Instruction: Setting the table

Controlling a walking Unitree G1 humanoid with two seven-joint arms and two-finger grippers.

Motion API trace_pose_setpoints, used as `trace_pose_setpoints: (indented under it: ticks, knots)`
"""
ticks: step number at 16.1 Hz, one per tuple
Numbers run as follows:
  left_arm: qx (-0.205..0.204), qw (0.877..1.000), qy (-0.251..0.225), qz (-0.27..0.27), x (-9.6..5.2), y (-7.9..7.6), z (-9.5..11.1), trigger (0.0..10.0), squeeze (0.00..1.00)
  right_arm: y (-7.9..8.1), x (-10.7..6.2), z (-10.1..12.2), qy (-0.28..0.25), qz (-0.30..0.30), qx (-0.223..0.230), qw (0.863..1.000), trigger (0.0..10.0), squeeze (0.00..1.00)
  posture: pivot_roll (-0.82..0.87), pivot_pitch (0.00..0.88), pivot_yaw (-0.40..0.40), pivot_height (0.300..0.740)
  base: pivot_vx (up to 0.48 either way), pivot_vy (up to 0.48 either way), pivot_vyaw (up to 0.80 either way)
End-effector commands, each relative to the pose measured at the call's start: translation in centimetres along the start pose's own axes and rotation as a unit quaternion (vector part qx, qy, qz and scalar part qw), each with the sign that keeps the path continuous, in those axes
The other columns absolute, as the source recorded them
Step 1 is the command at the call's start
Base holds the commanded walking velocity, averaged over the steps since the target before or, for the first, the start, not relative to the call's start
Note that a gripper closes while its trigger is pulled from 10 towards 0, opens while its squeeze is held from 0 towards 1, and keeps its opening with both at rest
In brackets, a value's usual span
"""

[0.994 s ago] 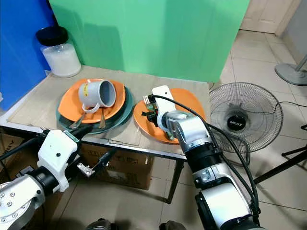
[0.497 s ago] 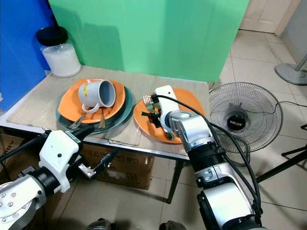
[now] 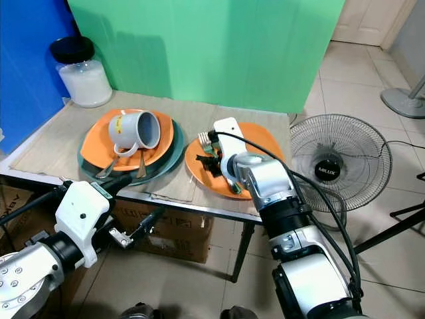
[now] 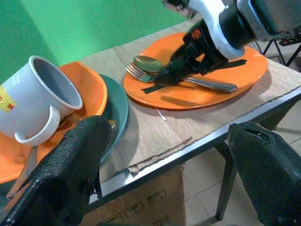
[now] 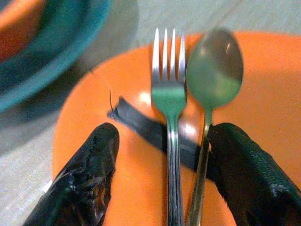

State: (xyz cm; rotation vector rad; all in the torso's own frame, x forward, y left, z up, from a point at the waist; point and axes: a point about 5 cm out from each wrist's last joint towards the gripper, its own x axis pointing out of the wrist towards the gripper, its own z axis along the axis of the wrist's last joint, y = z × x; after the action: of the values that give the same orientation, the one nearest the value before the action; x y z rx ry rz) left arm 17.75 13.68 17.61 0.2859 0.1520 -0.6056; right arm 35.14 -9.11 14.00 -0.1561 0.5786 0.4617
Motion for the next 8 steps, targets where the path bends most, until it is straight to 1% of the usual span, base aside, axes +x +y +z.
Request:
trace_pose_setpoints:
  ticks: [1,4,5,6,8]
  knots:
    - [0.005,1.0,-0.01,-0.009,-0.2,-0.3,0.5,10.0,0.0,-0.1,-0.7,1.6,-0.026,0.006,-0.008,1.0,10.0,0.0,0.04,0.063,0.015,0.74,0.0,0.0,0.0]
    - [0.003,1.0,-0.008,-0.016,-0.2,-0.4,0.4,10.0,0.0,0.3,-1.2,1.7,-0.025,0.023,-0.016,0.999,10.0,0.0,0.04,0.063,0.018,0.74,0.0,0.0,0.0]
    - [0.003,1.0,-0.007,-0.018,-0.2,-0.5,0.4,10.0,0.0,0.5,-1.2,1.4,-0.017,0.029,-0.021,0.999,10.0,0.0,0.04,0.063,0.02,0.74,0.0,0.0,0.0]
    - [0.002,1.0,-0.007,-0.021,-0.1,-0.5,0.4,10.0,0.0,0.8,-0.9,0.3,0.003,0.031,-0.025,0.999,10.0,0.0,0.04,0.064,0.021,0.74,0.0,0.0,0.0]
    - [0.002,1.0,-0.006,-0.023,0.0,-0.6,0.3,10.0,0.0,0.8,-0.6,-0.3,0.013,0.03,-0.021,0.999,10.0,0.0,0.04,0.064,0.02,0.74,0.0,0.0,0.0]
